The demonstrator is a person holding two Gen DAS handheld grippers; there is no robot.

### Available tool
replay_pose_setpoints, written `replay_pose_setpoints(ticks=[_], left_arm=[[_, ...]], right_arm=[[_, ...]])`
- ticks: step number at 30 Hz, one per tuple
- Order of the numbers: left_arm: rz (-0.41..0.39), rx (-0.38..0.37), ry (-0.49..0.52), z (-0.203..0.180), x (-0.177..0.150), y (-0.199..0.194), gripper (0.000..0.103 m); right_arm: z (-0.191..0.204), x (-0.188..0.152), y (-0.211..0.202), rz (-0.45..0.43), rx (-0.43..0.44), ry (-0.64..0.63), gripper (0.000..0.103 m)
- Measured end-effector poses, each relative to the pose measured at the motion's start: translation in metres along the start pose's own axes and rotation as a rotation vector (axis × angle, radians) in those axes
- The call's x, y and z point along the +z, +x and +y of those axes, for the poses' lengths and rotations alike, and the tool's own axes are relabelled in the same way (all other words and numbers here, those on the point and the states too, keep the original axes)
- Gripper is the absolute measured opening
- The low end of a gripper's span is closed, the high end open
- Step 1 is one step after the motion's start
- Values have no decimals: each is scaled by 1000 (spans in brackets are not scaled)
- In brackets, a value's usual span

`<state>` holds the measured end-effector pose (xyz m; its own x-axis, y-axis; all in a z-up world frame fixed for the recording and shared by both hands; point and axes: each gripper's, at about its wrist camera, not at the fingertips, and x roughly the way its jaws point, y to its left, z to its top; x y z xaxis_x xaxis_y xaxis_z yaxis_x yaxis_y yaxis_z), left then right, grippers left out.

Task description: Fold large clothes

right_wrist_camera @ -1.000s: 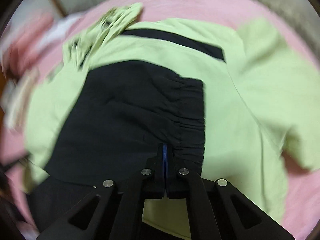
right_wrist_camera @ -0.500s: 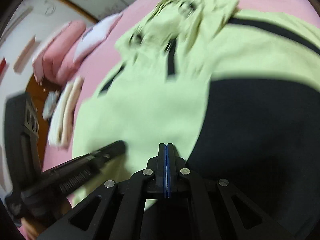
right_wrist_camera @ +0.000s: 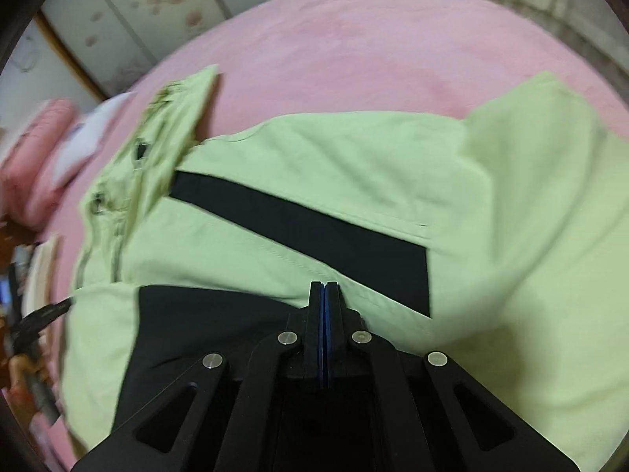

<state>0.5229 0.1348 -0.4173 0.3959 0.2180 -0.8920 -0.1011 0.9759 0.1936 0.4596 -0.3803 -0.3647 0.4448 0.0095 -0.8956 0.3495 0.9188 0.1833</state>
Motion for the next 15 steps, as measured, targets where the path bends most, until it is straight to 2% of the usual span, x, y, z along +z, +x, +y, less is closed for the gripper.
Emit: replay_pose_setpoints(ticks=[2,3,5,7,8,9,10,11,12,13,14,15], left_arm=[[-5,15,12,-7,4,-6,1],[-17,-12,-8,-4,0,-17,1],[-54,-55,-39,3,-11,-42,1],[-102,-90,-51,9,-35,-81,2],[-106,-98,-48,9,-46,-100,6],[-100,-108,-41,9,-59,-113,11],[-87,-122,-40,9,-77,-126,32],[-67,-134,-38,8,-92,-133,64],[-47,-138,-35,2,-108,-146,76],[-8,-152,-20,0,-126,-150,81],[14,-164,-2,-8,-129,-162,81],[58,-181,39,-11,-146,-163,81]], right_arm=[[19,-1,-2,-8,-79,6,0],[32,-6,-13,-21,-99,21,0],[52,-20,-47,-64,-24,40,0],[76,-33,-78,-101,25,43,6],[96,-49,-99,-125,33,34,17],[110,-61,-113,-139,29,27,35],[127,-78,-128,-152,23,20,43],[140,-99,-142,-157,19,12,57],[154,-113,-147,-155,15,2,68],[165,-134,-157,-142,2,-7,74],[166,-156,-170,-128,-6,-8,81],[170,-183,-184,-112,-8,-5,82]])
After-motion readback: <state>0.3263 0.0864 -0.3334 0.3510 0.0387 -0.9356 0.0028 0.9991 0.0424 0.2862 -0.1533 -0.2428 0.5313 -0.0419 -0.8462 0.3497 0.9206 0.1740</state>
